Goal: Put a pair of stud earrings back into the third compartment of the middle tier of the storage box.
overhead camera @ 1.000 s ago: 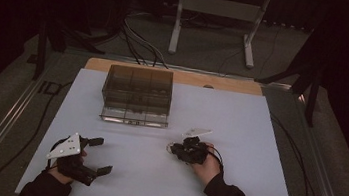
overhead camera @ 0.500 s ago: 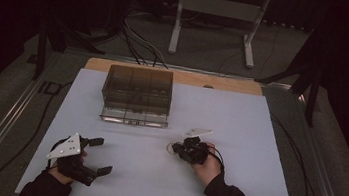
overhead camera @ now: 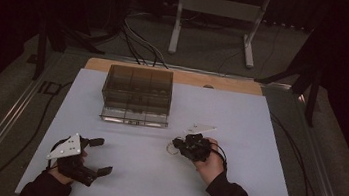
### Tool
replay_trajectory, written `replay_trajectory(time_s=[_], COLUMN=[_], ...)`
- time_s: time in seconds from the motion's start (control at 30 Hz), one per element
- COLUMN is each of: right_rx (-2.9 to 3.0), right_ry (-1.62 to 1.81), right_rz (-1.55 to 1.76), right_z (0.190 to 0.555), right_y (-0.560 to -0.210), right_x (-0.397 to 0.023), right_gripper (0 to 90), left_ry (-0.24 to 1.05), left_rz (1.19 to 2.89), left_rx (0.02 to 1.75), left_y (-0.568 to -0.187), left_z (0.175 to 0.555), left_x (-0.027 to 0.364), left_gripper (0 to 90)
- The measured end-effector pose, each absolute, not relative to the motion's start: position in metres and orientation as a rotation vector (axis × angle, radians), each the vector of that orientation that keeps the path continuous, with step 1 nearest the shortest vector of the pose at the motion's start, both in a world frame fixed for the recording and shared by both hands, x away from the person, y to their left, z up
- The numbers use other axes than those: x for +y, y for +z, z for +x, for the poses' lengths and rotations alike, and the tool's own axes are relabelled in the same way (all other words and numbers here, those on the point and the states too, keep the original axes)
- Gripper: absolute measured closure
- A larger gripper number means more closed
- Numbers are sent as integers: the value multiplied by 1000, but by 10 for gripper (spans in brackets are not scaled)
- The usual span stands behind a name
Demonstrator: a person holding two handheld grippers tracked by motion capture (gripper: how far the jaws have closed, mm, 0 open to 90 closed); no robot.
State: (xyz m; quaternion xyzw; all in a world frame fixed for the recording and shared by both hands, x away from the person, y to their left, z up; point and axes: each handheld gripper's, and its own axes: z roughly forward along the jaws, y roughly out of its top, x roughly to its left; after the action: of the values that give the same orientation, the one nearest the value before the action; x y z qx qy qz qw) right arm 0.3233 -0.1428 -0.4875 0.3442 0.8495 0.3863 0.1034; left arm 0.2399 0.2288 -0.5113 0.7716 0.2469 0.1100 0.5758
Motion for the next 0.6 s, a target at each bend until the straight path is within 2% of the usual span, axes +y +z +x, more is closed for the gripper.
replay_trajectory(time_s=[0.6], right_rx=[2469], right_ry=[1198], right_rz=[937], right_z=[338], right_y=[-445], right_x=[-136], right_gripper=[874], left_ry=[259], left_rz=[1804], left_rx=[579], left_y=[-511], left_z=[240], left_x=[229], left_gripper=[5])
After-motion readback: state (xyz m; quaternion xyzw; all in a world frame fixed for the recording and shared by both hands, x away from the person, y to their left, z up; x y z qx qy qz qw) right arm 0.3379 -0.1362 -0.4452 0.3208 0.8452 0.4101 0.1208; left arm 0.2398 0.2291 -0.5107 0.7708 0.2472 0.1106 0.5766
